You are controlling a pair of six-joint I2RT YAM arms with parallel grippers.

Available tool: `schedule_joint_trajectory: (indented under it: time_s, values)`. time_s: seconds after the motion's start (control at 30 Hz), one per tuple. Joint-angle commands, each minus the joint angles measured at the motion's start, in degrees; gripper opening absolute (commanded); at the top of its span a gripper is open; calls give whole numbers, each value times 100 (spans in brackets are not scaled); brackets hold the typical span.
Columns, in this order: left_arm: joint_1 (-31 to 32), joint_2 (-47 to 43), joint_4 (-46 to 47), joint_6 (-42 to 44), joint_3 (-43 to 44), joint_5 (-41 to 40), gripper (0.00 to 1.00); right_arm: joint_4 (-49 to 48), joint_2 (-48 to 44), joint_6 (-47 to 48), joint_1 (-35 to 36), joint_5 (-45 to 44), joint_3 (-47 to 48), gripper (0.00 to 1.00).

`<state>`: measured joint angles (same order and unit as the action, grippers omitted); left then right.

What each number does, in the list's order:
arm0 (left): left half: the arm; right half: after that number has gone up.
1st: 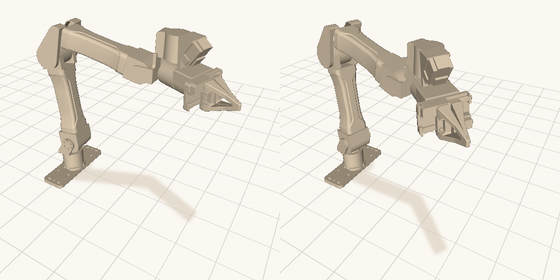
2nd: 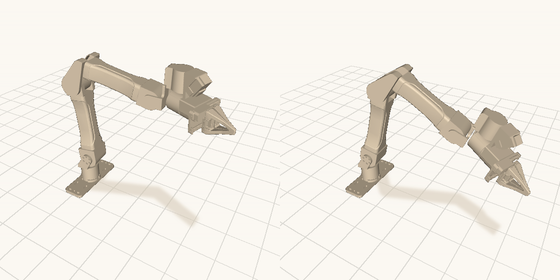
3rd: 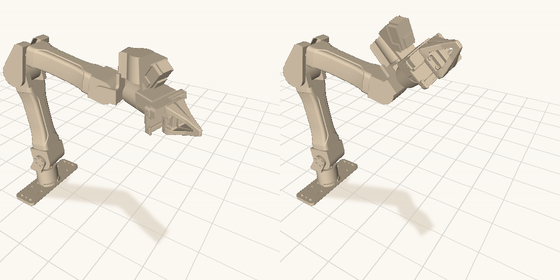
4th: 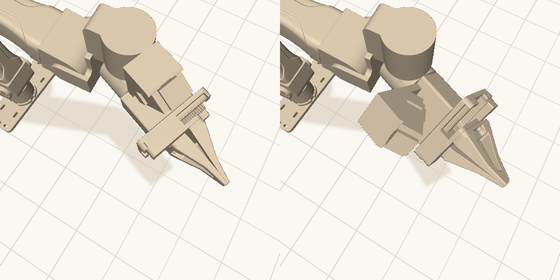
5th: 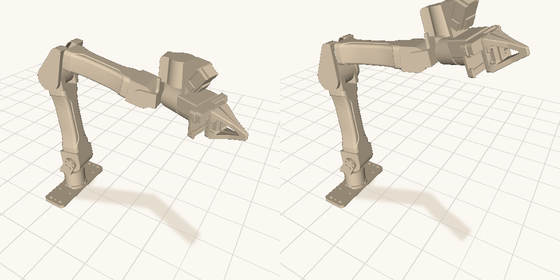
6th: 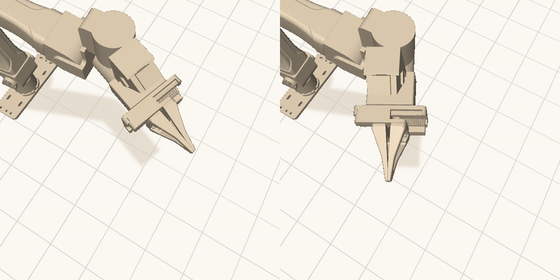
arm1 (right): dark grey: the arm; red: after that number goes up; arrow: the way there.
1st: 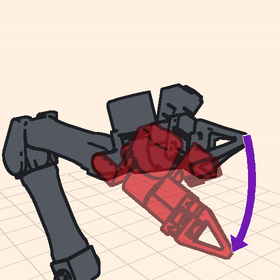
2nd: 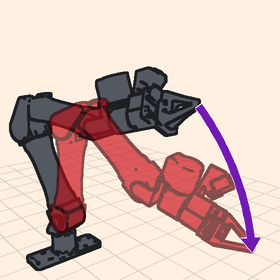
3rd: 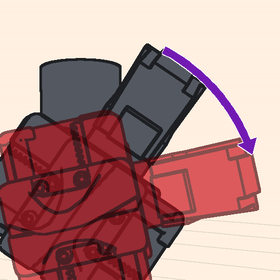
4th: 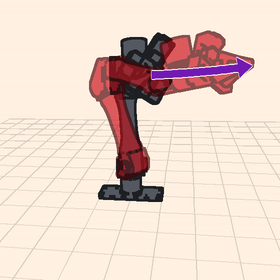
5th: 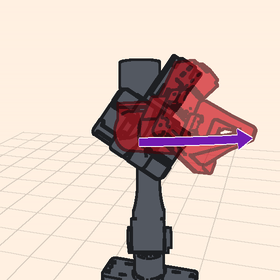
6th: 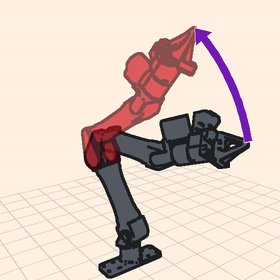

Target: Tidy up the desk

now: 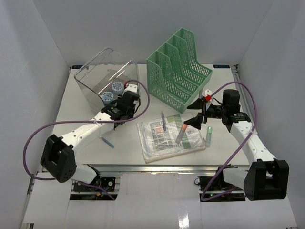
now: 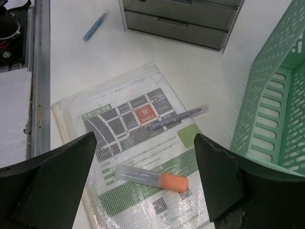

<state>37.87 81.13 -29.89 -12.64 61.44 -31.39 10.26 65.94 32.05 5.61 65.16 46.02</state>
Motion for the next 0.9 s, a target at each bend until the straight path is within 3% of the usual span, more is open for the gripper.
schedule_joint_trajectory:
  time_s: [0.0,0.1,0.3,0.87]
  values:
    - [442,724,309,307,338,-273,46,-135,-125,-11,-50,190,-19,90]
    - [515,1149,435,485,570,-901,36,-130,-125,-6,-73,194,-14,90]
    - [520,1903,584,785,952,-2434,37,-138,-98,3,-88,190,-14,90]
    - [528,2252,1378,2022,1017,-2979,42,-137,-37,-6,-139,182,-23,90]
